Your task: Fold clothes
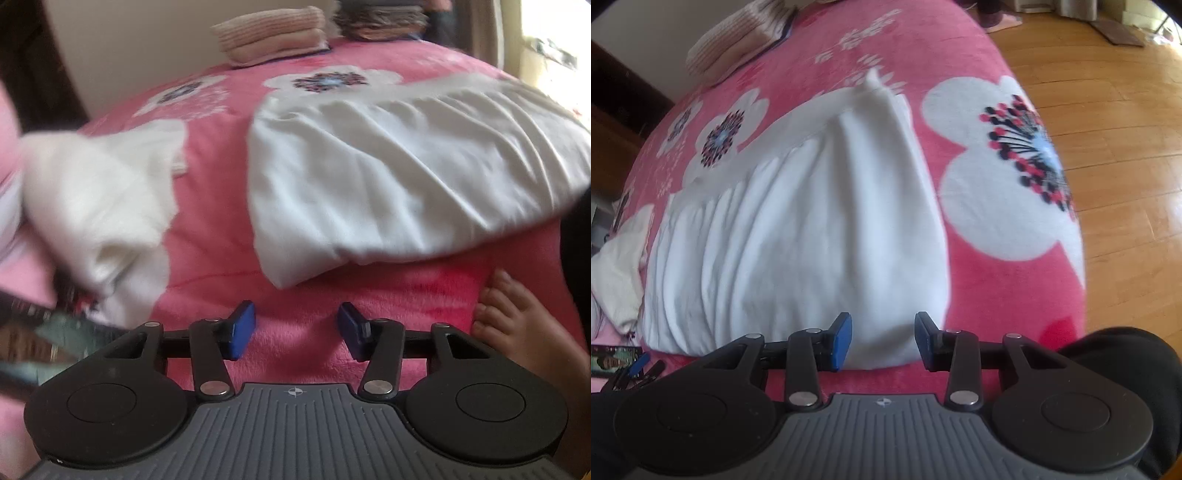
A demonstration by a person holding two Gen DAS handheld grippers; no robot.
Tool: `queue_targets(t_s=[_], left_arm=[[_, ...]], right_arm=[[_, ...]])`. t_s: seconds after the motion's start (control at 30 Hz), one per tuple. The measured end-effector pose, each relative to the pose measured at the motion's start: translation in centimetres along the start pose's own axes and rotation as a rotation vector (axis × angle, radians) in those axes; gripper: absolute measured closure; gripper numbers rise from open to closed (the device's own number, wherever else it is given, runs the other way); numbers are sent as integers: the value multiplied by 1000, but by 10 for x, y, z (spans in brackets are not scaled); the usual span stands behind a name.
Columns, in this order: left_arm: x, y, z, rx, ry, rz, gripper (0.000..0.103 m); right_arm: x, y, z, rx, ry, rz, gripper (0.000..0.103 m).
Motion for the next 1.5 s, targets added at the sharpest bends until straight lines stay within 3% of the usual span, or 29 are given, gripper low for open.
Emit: queue_targets(t_s=[0.2, 0.37, 0.63, 0.77, 0.87, 0.93, 1.1, 1.13, 1.27, 1.4, 1.5], left_arm=[[-3, 3, -8, -81, -45, 29, 68], [-2, 5, -7, -126, -73, 39, 95], [23, -2, -15, -398, -165, -17, 98], [8, -3, -2, -449, -110, -24, 98], [0, -2, 5, -447, -51, -107, 98], [2, 10, 7, -411, -7, -175, 98], [27, 31, -10, -127, 12, -205, 92], [31, 34, -14, -58, 8, -207, 85], [45, 38, -36, 239, -90, -119, 82], [24, 21, -47, 371, -120, -2, 81], [-5, 11, -45, 433, -95, 30, 81]], right_arm=[[-4, 10, 5, 29, 16, 13, 63], [-11, 10, 9, 27, 38, 34, 62], [-9, 20, 10, 74, 39, 49, 62], [-10, 18, 12, 61, 40, 50, 62], [-9, 18, 13, 62, 39, 52, 62], [-7, 19, 13, 70, 36, 54, 62], [-6, 18, 13, 70, 21, 56, 62], [-6, 20, 12, 72, 9, 51, 62], [1, 36, 6, 136, -64, 24, 62], [7, 59, 3, 254, -129, 11, 63], [8, 68, 1, 296, -144, 11, 64]])
Point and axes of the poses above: each gripper's, at about its wrist camera, not at the fingertips, and x roughly against the way its jaws point, y to its left, z to its underside, the point moved 1 cm from there along -x, roughly the way its jaws point, and after that the axes turned 11 degrees about -y, right-handed, at the moved point
